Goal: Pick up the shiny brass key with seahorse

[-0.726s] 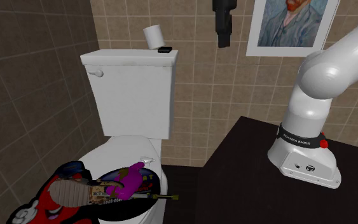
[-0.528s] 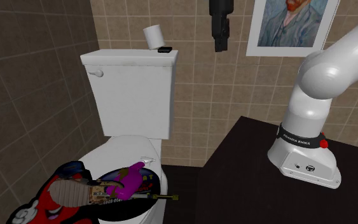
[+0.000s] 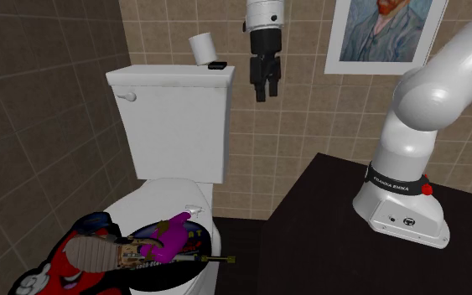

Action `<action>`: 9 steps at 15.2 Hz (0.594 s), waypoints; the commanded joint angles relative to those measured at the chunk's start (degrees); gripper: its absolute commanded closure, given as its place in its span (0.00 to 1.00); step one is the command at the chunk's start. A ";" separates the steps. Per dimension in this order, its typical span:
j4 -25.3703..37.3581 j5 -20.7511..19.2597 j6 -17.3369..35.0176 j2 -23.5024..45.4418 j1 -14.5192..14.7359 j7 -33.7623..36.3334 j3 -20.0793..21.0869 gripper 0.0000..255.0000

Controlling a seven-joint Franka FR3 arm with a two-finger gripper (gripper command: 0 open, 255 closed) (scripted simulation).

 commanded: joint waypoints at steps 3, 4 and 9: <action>-0.97 2.19 8.29 6.30 0.83 3.92 3.43 0.00; -0.91 2.55 10.32 8.17 0.96 4.85 4.23 0.00; 0.72 3.16 20.18 18.56 1.34 9.80 7.94 0.00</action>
